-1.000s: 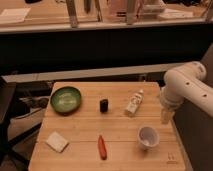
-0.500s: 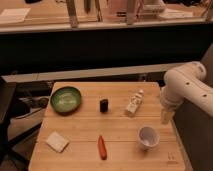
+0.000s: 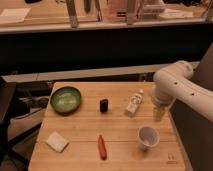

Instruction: Knock the eraser over

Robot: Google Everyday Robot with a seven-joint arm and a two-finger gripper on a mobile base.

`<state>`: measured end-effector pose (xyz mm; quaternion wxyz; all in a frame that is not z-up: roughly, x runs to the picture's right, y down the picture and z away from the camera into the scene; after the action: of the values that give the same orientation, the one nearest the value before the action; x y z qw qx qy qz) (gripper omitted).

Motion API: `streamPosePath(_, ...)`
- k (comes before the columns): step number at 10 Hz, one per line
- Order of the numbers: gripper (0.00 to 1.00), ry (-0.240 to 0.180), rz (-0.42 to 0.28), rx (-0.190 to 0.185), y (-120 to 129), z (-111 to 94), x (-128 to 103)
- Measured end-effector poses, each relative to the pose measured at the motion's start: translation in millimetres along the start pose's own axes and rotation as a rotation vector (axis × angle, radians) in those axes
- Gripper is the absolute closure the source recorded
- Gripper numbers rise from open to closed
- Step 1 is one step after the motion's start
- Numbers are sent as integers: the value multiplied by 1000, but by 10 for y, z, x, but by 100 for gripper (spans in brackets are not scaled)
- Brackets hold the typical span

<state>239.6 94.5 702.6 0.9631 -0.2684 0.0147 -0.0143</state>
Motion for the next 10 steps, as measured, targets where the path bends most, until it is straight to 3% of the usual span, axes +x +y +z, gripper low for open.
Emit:
streamPosePath(7,20,6,-140,36,-305,221,-719)
streamPosePath(10,20,7,-173,48,-368,299,-878)
